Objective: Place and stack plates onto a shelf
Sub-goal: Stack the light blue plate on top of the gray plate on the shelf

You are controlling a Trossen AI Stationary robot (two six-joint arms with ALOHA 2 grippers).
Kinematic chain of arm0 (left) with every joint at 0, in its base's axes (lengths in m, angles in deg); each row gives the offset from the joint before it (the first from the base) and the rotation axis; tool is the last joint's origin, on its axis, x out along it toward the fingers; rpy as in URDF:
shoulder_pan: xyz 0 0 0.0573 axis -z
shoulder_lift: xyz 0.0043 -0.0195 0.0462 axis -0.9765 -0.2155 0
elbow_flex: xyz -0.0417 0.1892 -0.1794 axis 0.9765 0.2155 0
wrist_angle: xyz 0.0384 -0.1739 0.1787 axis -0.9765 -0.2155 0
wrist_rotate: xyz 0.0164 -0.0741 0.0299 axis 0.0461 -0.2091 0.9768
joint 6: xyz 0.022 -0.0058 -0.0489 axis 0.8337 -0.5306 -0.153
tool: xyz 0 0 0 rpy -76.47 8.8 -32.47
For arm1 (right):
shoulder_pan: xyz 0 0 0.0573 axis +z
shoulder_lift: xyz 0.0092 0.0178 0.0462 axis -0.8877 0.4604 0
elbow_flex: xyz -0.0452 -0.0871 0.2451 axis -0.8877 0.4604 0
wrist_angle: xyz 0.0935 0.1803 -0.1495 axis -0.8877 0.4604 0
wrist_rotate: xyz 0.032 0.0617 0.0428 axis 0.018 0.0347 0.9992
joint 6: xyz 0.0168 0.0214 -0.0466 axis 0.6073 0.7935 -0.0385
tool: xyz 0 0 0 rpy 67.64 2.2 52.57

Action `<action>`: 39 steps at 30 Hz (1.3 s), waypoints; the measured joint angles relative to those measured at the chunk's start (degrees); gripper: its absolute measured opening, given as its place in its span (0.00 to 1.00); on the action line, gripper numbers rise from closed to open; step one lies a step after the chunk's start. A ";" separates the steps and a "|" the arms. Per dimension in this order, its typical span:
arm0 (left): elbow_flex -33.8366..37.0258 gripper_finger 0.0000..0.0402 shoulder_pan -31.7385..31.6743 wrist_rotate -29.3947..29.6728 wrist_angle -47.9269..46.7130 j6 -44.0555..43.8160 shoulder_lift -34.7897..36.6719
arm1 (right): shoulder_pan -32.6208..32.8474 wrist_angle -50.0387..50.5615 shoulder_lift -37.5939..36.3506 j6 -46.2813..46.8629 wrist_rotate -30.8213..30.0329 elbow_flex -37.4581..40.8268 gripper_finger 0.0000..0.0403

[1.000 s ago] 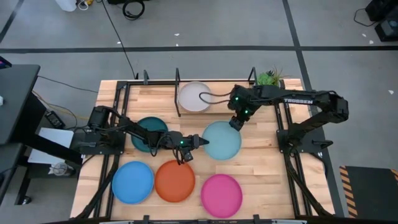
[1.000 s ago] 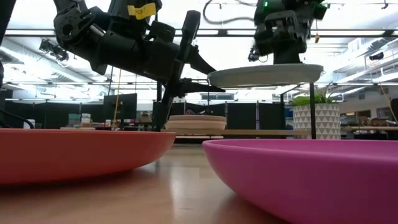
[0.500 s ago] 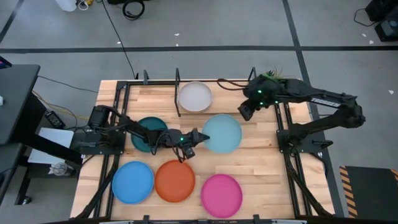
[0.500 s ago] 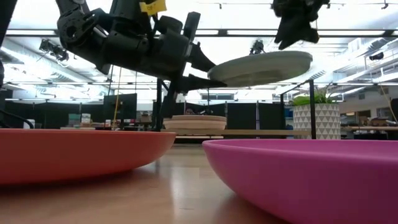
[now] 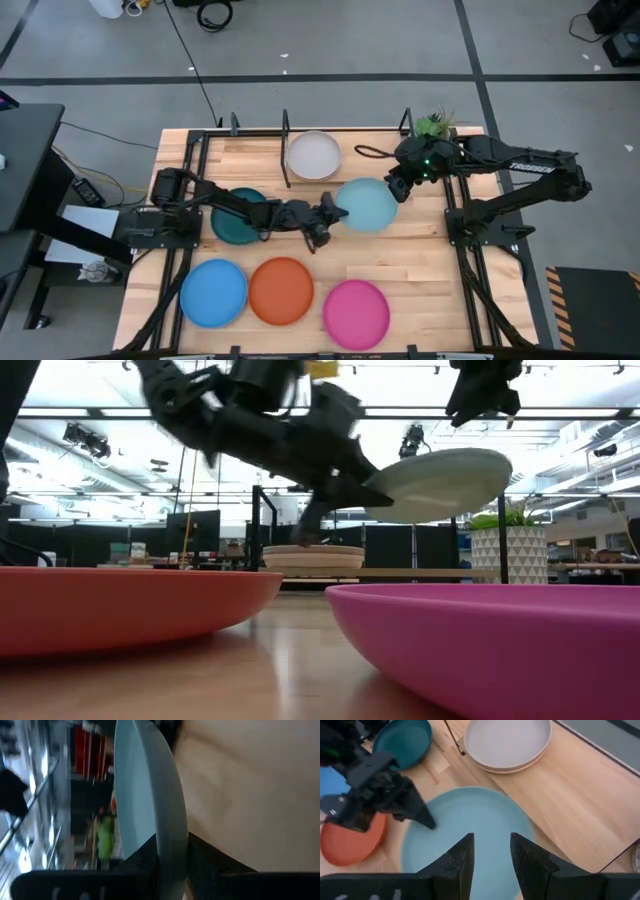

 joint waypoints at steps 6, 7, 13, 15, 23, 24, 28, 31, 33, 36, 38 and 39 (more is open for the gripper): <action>-8.59 0.20 -1.10 7.64 -2.83 -0.99 -6.52 | 4.98 0.04 -0.49 1.23 -4.30 0.02 0.33; -10.03 0.20 -1.26 8.51 -3.57 -0.97 -7.71 | 6.02 0.04 -0.53 1.23 -5.66 0.02 0.33; -18.79 0.20 -1.44 16.51 -7.48 -1.12 -14.00 | 12.01 0.40 -0.53 1.26 -13.59 0.02 0.33; -21.62 0.20 -1.63 19.55 -8.84 -1.38 -15.49 | 13.76 0.39 -0.53 1.26 -15.67 0.02 0.33; -30.93 0.20 -3.47 20.18 -26.16 -14.85 -17.04 | 17.93 0.44 -0.53 1.28 -18.68 0.02 0.33; -31.53 0.20 -3.68 20.28 -26.94 -16.01 -17.04 | 18.11 0.44 -0.53 1.32 -18.86 0.02 0.33; -32.12 0.20 -4.01 20.15 -27.51 -17.28 -17.04 | 18.52 0.42 -0.53 2.09 -19.37 0.04 0.33; -32.23 0.20 -3.79 20.04 -27.52 -17.49 -17.63 | 18.49 0.42 -0.53 2.11 -19.91 0.04 0.33; -32.08 0.20 -3.19 22.64 -29.02 -16.17 -17.85 | 18.48 0.42 -0.53 2.11 -20.07 0.04 0.33; -32.11 0.20 -2.42 28.26 -29.07 -14.96 -17.72 | 18.48 0.15 -0.56 2.11 -20.07 0.59 0.33; -32.10 0.20 -1.82 31.71 -29.52 -14.93 -17.06 | 18.48 0.28 -0.56 2.11 -20.07 1.13 0.33; -32.10 0.20 -1.65 32.29 -29.62 -14.95 -16.64 | 18.48 0.32 -0.56 2.11 -20.07 1.25 0.33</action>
